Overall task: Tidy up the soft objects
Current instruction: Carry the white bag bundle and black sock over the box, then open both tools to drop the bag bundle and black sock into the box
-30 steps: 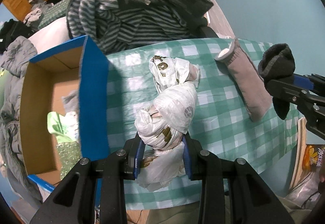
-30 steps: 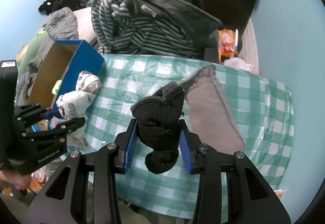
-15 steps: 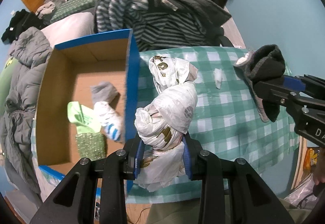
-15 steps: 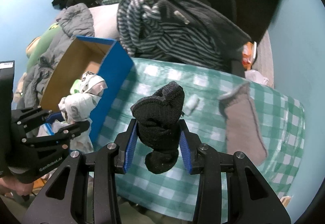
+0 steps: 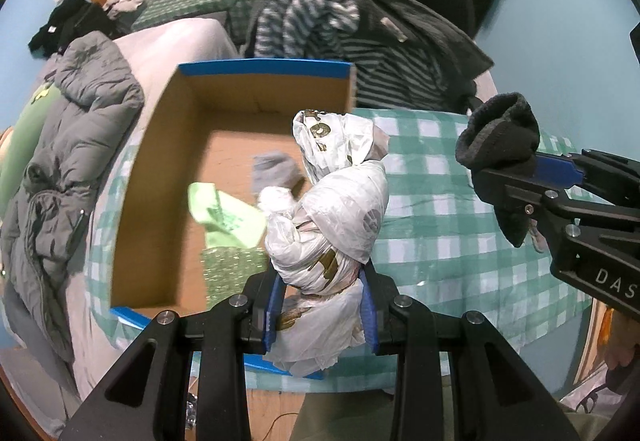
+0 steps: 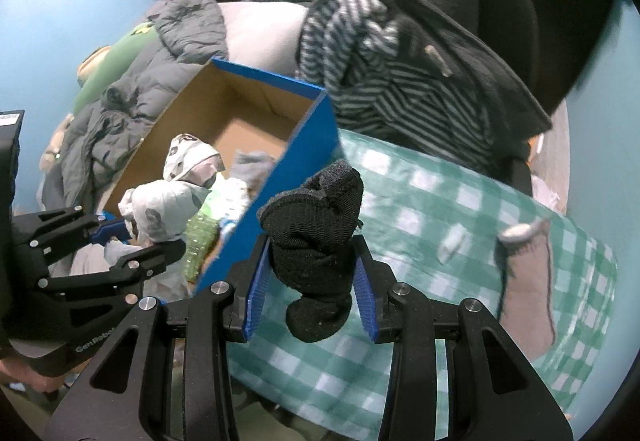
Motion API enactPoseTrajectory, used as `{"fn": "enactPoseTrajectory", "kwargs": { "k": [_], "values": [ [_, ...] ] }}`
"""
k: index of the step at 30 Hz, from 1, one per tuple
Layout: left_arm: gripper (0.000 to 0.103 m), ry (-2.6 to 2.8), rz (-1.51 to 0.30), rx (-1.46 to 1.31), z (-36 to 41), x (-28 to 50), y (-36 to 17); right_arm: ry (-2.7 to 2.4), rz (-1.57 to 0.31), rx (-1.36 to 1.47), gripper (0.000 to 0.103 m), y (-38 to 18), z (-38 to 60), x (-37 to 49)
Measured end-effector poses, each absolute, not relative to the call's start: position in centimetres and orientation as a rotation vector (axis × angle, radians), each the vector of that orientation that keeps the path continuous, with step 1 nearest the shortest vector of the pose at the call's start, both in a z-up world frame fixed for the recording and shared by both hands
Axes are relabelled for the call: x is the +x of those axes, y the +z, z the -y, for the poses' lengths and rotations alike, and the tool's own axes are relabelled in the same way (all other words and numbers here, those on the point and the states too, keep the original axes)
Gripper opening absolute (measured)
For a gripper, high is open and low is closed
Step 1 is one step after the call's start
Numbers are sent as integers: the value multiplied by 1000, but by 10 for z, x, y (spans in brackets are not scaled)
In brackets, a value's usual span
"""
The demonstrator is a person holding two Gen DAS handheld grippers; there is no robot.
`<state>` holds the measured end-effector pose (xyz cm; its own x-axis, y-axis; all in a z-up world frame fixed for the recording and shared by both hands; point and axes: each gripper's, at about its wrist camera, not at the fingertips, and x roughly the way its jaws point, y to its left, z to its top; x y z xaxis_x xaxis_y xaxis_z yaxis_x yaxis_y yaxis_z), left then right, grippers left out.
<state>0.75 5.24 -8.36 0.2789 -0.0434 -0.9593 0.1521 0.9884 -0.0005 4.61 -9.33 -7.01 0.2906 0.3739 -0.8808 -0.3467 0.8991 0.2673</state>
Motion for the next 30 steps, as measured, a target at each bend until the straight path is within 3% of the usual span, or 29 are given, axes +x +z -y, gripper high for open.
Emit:
{"fn": "enactPoseTrajectory", "kwargs": {
  "k": [30],
  "values": [
    [33, -7, -1332, 18, -153, 28, -130, 574, -1270, -53, 39, -106, -42, 84]
  ]
}}
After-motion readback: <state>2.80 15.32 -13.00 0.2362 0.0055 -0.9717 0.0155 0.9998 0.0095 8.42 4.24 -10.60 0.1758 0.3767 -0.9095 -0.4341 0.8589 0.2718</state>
